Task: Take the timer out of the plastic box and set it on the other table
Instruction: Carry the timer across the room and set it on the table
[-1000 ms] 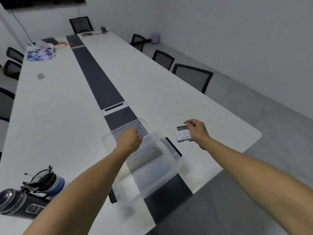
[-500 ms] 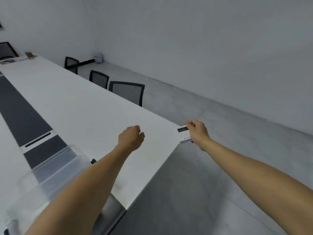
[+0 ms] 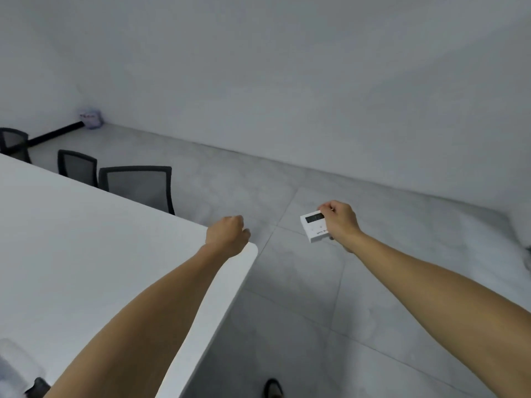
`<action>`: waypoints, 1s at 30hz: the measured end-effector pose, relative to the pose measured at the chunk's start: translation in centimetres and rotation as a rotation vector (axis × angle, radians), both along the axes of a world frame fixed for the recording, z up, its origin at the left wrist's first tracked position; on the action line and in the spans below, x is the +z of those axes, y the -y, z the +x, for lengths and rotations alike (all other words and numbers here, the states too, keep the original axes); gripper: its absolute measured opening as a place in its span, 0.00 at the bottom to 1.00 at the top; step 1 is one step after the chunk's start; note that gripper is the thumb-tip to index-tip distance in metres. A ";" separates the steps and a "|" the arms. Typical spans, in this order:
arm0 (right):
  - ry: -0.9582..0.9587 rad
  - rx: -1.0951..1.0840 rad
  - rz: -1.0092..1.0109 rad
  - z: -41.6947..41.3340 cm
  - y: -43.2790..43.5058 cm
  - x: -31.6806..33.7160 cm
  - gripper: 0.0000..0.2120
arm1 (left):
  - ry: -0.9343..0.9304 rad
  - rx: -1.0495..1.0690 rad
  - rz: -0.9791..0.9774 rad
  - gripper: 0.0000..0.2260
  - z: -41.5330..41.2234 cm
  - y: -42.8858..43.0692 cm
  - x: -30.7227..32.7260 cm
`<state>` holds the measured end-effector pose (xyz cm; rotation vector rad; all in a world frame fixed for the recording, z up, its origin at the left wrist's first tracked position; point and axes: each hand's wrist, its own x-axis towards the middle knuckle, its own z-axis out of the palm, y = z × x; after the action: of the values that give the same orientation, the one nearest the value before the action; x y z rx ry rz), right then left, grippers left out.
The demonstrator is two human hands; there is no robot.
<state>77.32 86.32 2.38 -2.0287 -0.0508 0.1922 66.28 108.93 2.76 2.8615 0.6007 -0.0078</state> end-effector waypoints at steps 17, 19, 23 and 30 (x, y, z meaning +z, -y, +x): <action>-0.009 -0.086 -0.020 28.9 -5.0 0.3 0.10 | -0.092 -0.084 0.012 0.15 30.2 -5.4 -0.2; -0.014 -0.052 -0.025 33.1 -6.2 -0.5 0.10 | -0.099 -0.055 0.010 0.15 33.5 -6.3 -0.9; -0.011 0.029 -0.017 41.3 -9.2 -1.5 0.10 | -0.103 0.034 -0.001 0.15 40.0 -8.2 -1.6; 0.015 0.241 -0.073 55.6 -17.7 -0.8 0.10 | -0.100 0.246 -0.065 0.15 49.0 -13.3 -1.5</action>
<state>132.92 104.06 1.61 -2.0938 -0.3032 0.3344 115.24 122.18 1.31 2.7183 0.9509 -0.1289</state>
